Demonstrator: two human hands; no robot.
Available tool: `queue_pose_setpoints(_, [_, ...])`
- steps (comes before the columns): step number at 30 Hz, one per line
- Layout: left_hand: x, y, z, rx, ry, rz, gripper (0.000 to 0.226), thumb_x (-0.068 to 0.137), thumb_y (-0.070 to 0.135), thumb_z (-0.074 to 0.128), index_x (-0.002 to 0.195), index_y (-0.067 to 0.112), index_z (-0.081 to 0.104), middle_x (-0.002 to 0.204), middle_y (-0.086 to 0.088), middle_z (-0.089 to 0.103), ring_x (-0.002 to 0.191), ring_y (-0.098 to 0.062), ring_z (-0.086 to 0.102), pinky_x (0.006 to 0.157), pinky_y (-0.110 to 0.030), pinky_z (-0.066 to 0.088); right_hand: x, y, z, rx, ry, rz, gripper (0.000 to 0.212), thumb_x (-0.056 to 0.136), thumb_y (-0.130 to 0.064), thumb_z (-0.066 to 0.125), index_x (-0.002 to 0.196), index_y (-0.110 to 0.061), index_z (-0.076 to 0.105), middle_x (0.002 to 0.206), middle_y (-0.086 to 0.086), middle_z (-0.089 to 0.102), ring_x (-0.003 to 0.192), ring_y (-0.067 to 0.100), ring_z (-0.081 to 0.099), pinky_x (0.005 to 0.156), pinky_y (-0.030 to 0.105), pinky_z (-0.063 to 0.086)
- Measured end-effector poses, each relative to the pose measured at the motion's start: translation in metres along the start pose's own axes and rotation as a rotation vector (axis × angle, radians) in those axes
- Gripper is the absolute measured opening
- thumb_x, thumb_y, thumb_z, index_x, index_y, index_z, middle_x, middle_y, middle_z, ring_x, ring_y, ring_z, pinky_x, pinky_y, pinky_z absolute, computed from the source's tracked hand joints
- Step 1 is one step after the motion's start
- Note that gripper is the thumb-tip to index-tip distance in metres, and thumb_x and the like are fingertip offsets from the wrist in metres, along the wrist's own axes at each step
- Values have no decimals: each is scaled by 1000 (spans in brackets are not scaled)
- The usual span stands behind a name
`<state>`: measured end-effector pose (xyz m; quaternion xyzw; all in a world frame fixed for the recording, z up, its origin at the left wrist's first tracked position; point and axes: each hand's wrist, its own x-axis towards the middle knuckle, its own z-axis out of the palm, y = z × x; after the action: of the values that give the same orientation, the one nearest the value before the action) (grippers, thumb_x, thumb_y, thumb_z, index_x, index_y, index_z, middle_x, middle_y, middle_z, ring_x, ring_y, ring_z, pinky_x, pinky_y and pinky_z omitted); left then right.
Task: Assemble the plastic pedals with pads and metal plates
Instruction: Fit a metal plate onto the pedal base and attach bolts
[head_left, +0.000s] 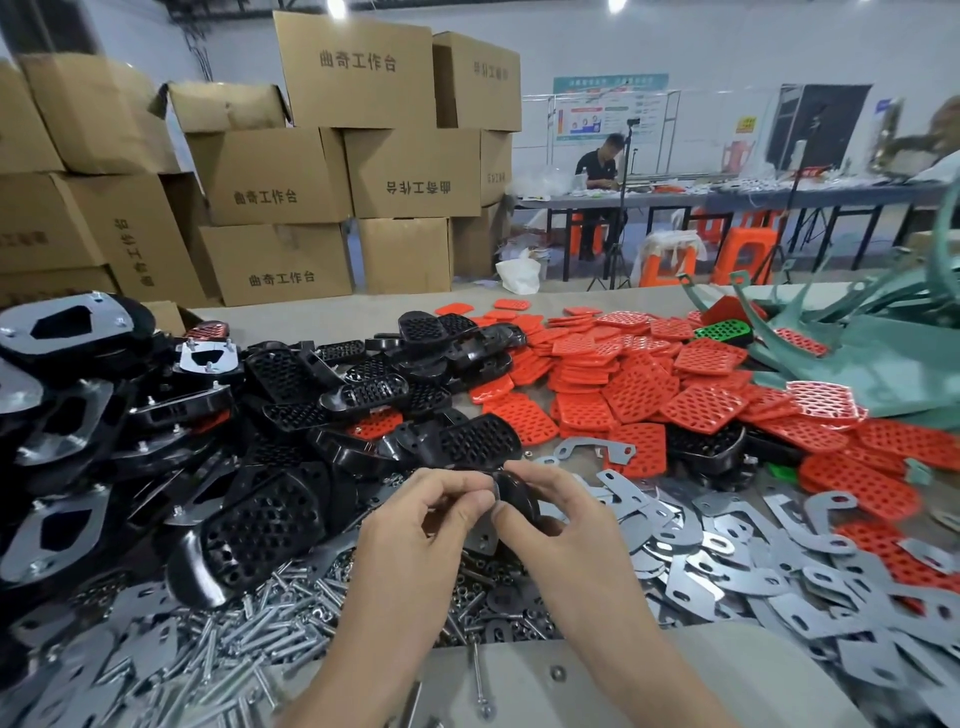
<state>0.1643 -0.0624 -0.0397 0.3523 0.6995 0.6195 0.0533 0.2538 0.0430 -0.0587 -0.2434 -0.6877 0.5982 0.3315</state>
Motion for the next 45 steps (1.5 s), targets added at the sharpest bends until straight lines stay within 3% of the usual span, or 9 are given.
queue_pose_setpoints(3, [2,-1,0,-34,-6,-19,30,91,14,70,87,43,74,83,9,74,74,-14,72,72,-21,55,0,-1,2,12,-9,2,31,73,-42,76,104,-44,69,106,-19,74,93,7,73,87,30,56])
queue_pose_setpoints(11, [5,-5,0,-181,8,-89,26,91,9,69,84,33,73,85,0,75,76,-15,72,64,-26,59,0,-1,5,-11,-9,-2,29,77,-36,76,105,-36,68,96,-15,77,80,7,75,83,35,59])
queue_pose_setpoints(15, [4,-6,1,-118,11,-79,21,92,16,70,85,36,72,81,3,75,74,-18,72,75,-36,59,0,0,6,-7,-3,-7,32,73,-43,74,105,-38,68,96,-21,75,79,7,75,81,37,61])
queue_pose_setpoints(17, [2,-6,2,-51,32,-64,18,92,23,70,85,39,70,78,9,75,71,-11,71,72,-24,56,0,0,6,0,-1,11,41,67,-51,72,106,-38,68,99,-20,75,81,7,74,82,37,60])
queue_pose_setpoints(19, [0,-3,3,45,74,-35,11,89,33,71,84,42,67,74,15,72,66,-3,67,61,-12,47,0,-1,6,4,6,24,39,69,-49,73,106,-37,69,103,-19,75,87,6,74,87,34,58])
queue_pose_setpoints(26, [1,-3,-1,91,66,-9,7,88,40,71,85,42,65,73,16,71,63,-3,63,55,-14,43,-1,-6,1,17,-4,25,19,84,-27,81,100,-32,72,100,-28,72,93,-5,69,82,16,50])
queue_pose_setpoints(31, [0,-3,-2,159,-10,107,23,96,21,63,93,43,66,93,19,68,91,-2,65,75,-10,45,1,-2,-1,65,-24,25,21,85,-22,79,103,-30,71,95,-32,71,88,-14,65,70,1,43])
queue_pose_setpoints(37, [-3,-2,-1,213,-36,229,36,99,6,57,116,37,65,107,23,63,107,2,60,83,-5,41,3,0,0,104,-2,33,21,87,-25,78,104,-35,69,97,-35,69,88,-7,69,77,22,50])
queue_pose_setpoints(45, [-4,-2,-2,34,-7,105,19,97,25,62,104,43,62,104,24,69,97,1,67,75,-7,48,3,-2,-3,160,14,22,21,86,-25,79,104,-31,70,96,-28,73,90,-5,70,79,22,53])
